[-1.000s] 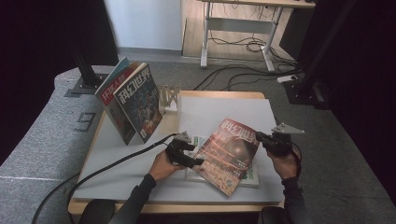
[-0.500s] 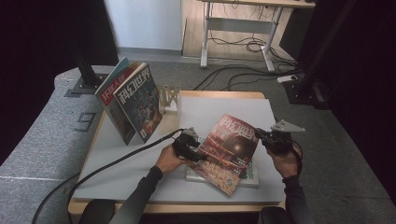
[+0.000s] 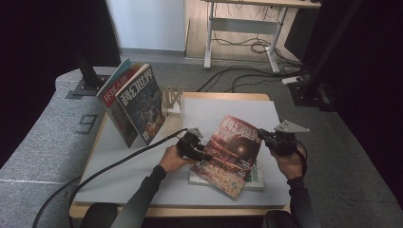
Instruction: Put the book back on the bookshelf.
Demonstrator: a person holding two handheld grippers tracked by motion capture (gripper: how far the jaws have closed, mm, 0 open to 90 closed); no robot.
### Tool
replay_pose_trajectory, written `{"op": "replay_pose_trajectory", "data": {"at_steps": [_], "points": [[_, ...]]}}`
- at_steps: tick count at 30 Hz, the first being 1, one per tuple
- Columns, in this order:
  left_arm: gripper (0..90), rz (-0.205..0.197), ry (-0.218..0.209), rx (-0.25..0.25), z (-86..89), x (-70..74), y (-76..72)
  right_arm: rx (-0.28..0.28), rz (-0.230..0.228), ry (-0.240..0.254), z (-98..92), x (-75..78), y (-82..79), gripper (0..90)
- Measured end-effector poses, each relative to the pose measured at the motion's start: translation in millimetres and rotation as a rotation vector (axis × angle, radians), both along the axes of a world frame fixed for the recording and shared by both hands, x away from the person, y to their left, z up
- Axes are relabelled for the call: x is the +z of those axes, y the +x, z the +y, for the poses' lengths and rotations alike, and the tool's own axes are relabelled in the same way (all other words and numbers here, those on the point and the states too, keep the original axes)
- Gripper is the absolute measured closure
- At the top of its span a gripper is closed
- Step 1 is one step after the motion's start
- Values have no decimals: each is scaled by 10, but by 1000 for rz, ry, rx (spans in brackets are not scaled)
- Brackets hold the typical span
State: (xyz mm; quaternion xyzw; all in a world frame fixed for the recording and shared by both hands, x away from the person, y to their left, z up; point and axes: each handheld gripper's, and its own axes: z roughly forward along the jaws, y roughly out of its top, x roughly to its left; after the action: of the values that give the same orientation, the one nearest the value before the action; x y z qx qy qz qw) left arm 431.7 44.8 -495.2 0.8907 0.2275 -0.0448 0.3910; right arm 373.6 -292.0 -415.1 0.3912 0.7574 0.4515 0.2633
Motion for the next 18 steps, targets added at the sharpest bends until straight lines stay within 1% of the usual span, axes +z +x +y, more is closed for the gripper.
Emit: {"op": "replay_pose_trajectory", "data": {"at_steps": [2, 5, 9, 13, 15, 18], "points": [[499, 3, 6, -6, 10, 20, -8, 4, 2, 5, -3, 5, 3, 824], [532, 11, 15, -11, 21, 44, -26, 11, 3, 12, -2, 12, 6, 826], [587, 25, 13, -19, 63, 79, -35, 20, 3, 15, 8, 26, 6, 827], [621, 21, 21, -24, 88, 127, -59, 29, 2, 26, 14, 48, 13, 827], [638, 16, 27, -28, 99, 154, -68, 31, 3, 21, 24, 60, 15, 827], [669, -1, 27, -35, 113, 195, -90, 32, 1, 19, 35, 73, 20, 827]]}}
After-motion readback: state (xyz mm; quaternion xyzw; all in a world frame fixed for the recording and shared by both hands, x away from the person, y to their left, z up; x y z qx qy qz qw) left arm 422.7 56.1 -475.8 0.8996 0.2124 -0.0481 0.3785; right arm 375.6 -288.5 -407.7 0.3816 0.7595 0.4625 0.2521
